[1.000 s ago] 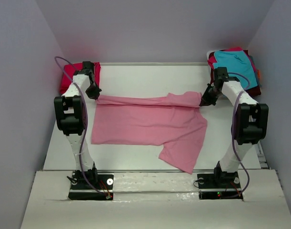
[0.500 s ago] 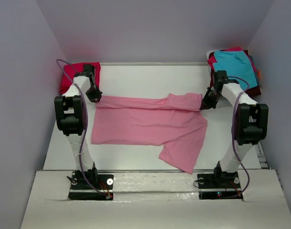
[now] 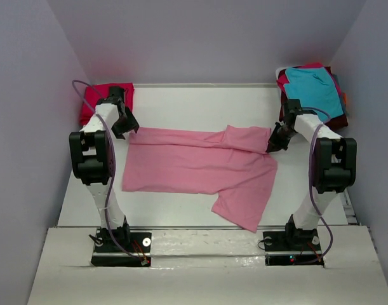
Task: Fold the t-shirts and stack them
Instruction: Fold the tshirt
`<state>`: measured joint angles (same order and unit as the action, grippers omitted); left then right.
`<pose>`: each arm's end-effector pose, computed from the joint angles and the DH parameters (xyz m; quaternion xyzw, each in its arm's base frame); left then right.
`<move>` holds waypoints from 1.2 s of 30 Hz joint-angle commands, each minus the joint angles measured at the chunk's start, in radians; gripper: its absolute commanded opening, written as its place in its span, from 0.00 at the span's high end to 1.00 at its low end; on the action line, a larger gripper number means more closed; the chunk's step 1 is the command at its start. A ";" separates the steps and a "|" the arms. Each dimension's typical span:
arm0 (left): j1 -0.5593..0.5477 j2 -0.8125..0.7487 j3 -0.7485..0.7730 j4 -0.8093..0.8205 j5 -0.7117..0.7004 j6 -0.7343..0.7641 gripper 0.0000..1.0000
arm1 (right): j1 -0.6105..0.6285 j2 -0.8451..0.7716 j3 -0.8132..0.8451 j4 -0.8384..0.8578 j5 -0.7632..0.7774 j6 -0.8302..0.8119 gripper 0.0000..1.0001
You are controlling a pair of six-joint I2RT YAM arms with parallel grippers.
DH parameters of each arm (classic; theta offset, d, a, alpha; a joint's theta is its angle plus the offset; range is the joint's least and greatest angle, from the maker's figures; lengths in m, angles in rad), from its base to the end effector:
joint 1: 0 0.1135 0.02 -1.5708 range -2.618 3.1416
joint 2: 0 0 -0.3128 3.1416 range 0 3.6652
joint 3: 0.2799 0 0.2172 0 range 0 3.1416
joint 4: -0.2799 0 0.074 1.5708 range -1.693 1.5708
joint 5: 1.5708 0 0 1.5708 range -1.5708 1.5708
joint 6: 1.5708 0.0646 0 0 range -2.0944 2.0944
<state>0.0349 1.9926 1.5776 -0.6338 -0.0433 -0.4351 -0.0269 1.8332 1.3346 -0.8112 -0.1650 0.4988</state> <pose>0.4320 0.0179 0.2495 -0.2303 0.9381 -0.0308 0.2570 0.3489 0.0012 0.2354 0.2464 0.9570 0.1098 0.1070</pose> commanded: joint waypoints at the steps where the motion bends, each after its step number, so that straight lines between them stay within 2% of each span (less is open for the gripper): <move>1: 0.007 -0.083 -0.010 0.016 0.014 0.007 0.35 | -0.011 -0.031 -0.011 -0.008 -0.005 -0.020 0.93; 10: 0.007 -0.029 0.074 -0.015 0.003 0.013 0.35 | -0.011 -0.043 -0.028 -0.022 0.004 -0.028 0.93; 13: 0.007 -0.009 0.108 -0.026 0.005 0.013 0.35 | -0.011 -0.057 -0.032 -0.025 0.002 -0.026 0.82; 16: 0.007 0.005 0.139 -0.029 0.010 0.009 0.35 | -0.011 -0.080 -0.023 -0.022 -0.002 -0.011 0.61; 20: 0.007 0.025 0.177 -0.038 0.028 0.004 0.35 | -0.011 -0.077 0.046 0.001 -0.004 0.017 0.47; 28: -0.003 0.041 0.210 -0.043 0.037 0.006 0.35 | -0.011 0.073 0.302 -0.005 0.028 0.044 0.45; 36: -0.003 0.028 0.194 -0.040 0.039 0.012 0.36 | -0.011 0.259 0.500 -0.016 -0.011 0.061 0.51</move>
<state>0.0341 2.0418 1.7439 -0.6567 -0.0078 -0.4347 -0.0269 2.0338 1.7554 -0.8188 -0.1574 0.5430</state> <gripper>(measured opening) 0.647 0.497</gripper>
